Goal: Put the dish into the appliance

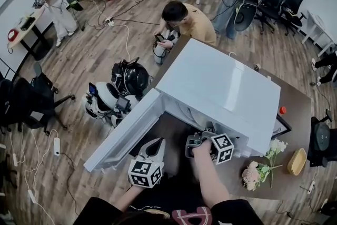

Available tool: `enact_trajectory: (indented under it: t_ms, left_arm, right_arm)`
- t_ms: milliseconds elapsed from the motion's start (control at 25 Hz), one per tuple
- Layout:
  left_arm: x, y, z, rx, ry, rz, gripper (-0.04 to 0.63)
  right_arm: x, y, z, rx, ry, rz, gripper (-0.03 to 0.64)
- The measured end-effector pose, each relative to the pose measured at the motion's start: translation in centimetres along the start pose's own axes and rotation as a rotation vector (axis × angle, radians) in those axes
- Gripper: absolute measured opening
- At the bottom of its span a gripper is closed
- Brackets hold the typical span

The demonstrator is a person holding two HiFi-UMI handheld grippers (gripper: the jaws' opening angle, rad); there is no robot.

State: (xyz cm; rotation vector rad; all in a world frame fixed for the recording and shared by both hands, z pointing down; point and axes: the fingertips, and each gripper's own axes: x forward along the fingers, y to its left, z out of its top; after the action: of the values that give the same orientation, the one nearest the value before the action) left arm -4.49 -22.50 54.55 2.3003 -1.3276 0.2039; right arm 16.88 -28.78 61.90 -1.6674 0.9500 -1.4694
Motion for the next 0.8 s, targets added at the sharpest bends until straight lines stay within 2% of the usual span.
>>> enact_trajectory:
  t_ms: [440,600,800]
  left_arm:
    - [0.0,-0.3,-0.1,0.002,0.001,-0.002,0.009]
    - [0.0,-0.4,-0.2,0.006,0.001,-0.008,0.009]
    - [0.0,-0.9,-0.1,0.012,-0.001,-0.028,0.009]
  right_arm:
    - [0.2,0.7,-0.1,-0.026,0.021,0.036,0.102]
    - [0.0,1.1,-0.2,-0.016,0.03,0.062,0.172]
    - [-0.9,1.4,0.0,-0.03,0.024,0.083,0.185]
